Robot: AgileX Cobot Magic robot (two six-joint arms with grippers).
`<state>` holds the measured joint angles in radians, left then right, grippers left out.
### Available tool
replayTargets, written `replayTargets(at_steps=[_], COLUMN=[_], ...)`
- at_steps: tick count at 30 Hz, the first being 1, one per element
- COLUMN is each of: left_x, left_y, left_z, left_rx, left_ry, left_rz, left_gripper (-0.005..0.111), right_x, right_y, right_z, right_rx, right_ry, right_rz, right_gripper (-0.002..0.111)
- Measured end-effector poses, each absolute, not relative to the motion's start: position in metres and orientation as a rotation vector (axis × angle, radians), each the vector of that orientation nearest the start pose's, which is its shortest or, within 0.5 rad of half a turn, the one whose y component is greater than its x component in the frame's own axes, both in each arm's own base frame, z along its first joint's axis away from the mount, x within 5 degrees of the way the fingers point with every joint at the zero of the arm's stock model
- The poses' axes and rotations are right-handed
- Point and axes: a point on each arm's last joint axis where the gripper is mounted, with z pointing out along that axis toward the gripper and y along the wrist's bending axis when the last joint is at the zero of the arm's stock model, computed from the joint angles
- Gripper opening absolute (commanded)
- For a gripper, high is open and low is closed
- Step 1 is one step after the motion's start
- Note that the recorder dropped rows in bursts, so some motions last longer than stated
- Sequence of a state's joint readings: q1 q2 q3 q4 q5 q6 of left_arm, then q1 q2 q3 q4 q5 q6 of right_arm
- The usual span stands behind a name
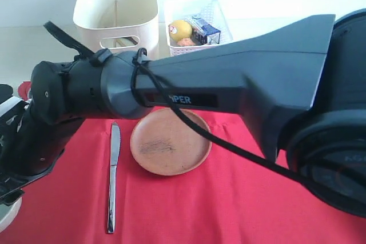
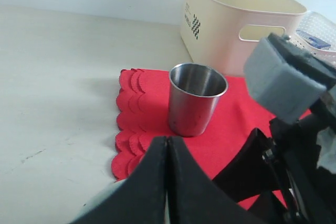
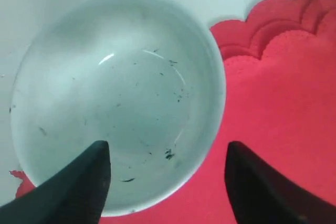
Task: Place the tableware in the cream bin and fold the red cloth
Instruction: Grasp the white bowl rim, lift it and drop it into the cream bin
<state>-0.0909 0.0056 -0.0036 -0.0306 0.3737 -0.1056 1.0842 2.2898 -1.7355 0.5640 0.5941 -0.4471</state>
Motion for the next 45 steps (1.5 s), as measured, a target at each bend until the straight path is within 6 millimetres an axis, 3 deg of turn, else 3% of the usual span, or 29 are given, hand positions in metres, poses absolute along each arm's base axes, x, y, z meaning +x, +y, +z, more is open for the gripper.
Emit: replayTargets(at_steps=[7, 9, 13, 16, 23, 29, 30, 34, 37, 41, 45], left_x=[0.053, 0.053, 0.053, 0.053, 0.053, 0.053, 0.053, 0.053, 0.053, 0.053, 0.053], left_y=[-0.006, -0.006, -0.006, -0.006, -0.006, -0.006, -0.006, -0.006, -0.006, -0.006, -0.006], left_z=[0.180, 0.180, 0.180, 0.180, 0.180, 0.180, 0.180, 0.180, 0.180, 0.180, 0.180], left_rx=[-0.032, -0.032, -0.032, -0.032, -0.032, -0.032, -0.032, -0.032, -0.032, -0.032, -0.032], left_ry=[1.862, 1.862, 1.862, 1.862, 1.862, 1.862, 1.862, 1.862, 1.862, 1.862, 1.862], left_rz=[-0.166, -0.166, -0.166, -0.166, -0.166, -0.166, -0.166, -0.166, -0.166, -0.166, -0.166], left_gripper=[0.000, 0.000, 0.000, 0.000, 0.000, 0.000, 0.000, 0.000, 0.000, 0.000, 0.000], right_x=[0.215, 0.216, 0.217, 0.217, 0.225, 0.242, 0.248, 0.270, 0.288, 0.323, 0.352], right_y=[0.450, 0.449, 0.449, 0.450, 0.444, 0.424, 0.416, 0.386, 0.361, 0.331, 0.318], right_z=[0.125, 0.118, 0.114, 0.121, 0.157, 0.209, 0.229, 0.278, 0.303, 0.318, 0.330], right_rx=[-1.420, -1.419, -1.415, -1.391, -1.358, -1.315, -1.279, -1.165, -1.083, -0.945, -0.826], right_ry=[2.315, 2.333, 2.338, 2.320, 2.258, 2.181, 2.155, 2.091, 2.057, 2.022, 1.993], right_rz=[0.651, 0.626, 0.610, 0.627, 0.639, 0.620, 0.628, 0.625, 0.598, 0.505, 0.445], right_gripper=[0.049, 0.038, 0.004, 0.000, 0.000, 0.000, 0.000, 0.000, 0.000, 0.000, 0.000])
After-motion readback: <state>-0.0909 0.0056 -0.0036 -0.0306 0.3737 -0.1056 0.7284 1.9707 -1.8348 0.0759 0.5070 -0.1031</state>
